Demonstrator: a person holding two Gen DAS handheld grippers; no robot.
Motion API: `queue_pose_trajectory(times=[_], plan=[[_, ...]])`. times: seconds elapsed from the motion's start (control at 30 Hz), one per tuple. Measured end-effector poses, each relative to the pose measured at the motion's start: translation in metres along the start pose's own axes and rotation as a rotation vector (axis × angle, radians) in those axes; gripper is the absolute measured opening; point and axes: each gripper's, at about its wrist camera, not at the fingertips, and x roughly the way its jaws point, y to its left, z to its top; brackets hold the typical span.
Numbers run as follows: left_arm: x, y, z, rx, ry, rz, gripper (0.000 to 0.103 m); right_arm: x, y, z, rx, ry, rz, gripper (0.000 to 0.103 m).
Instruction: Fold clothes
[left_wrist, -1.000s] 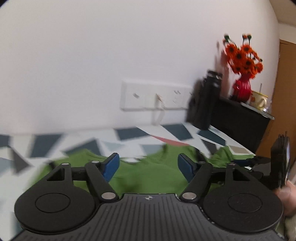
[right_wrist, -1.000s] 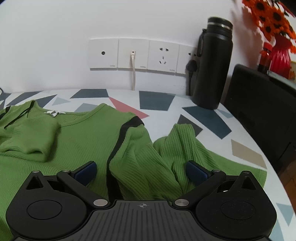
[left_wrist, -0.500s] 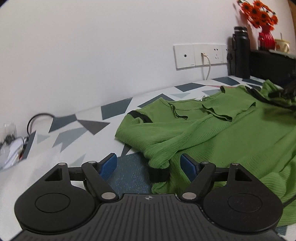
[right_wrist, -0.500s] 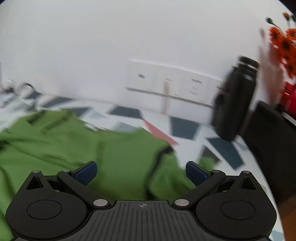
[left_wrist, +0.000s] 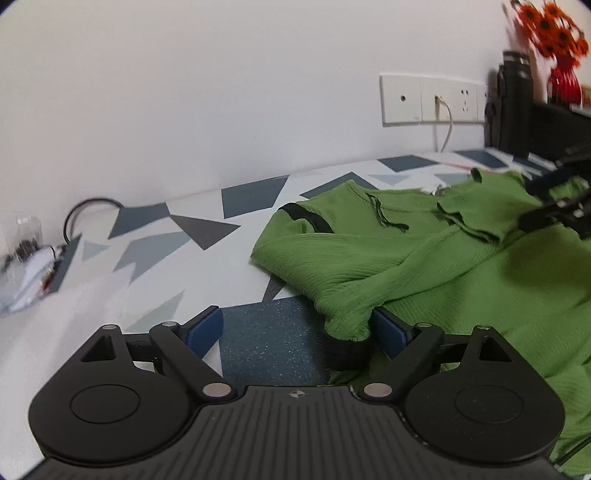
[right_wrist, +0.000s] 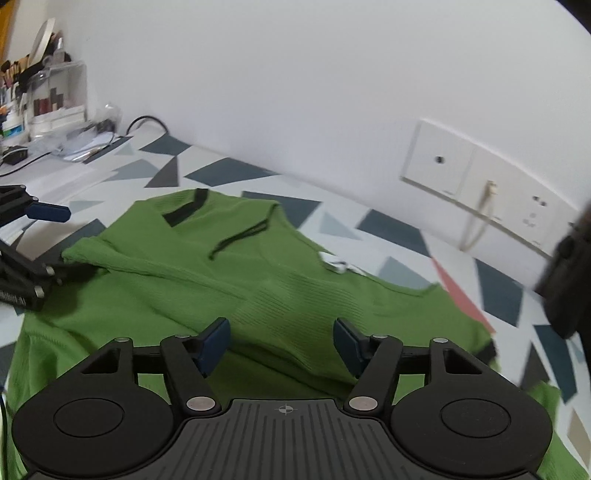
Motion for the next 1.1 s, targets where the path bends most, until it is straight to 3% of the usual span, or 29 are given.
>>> queue_pose_trajectory(times=[0.17, 0.3, 0.53, 0.73, 0.87, 0.93, 1.0, 1.1], plan=[[0.001, -0.011, 0.000, 0.064, 0.009, 0.037, 0.088, 0.024, 0.010, 0.008, -0.010, 0.073, 0.037, 0.042], [0.002, -0.004, 0.000, 0.031, 0.024, 0.012, 0.088, 0.028, 0.003, 0.007, 0.011, 0.107, 0.036, 0.009], [0.009, 0.012, 0.000, -0.064, 0.060, -0.052, 0.089, -0.034, -0.060, -0.009, 0.150, -0.027, 0.012, 0.008], [0.010, 0.011, 0.000, -0.061, 0.060, -0.052, 0.089, -0.061, -0.129, -0.061, 0.330, 0.031, -0.058, 0.008], [0.011, 0.014, 0.000, -0.078, 0.067, -0.059, 0.090, -0.068, -0.150, -0.089, 0.400, 0.062, -0.124, 0.024], [0.012, 0.015, 0.000, -0.082, 0.069, -0.058, 0.091, -0.078, -0.152, -0.095, 0.417, 0.027, -0.141, 0.037], [0.011, 0.014, 0.000, -0.080, 0.069, -0.056, 0.091, -0.090, -0.150, -0.098, 0.428, -0.035, -0.143, 0.061], [0.011, 0.014, 0.000, -0.079, 0.070, -0.056, 0.092, -0.100, -0.150, -0.091, 0.461, -0.126, -0.091, 0.083]])
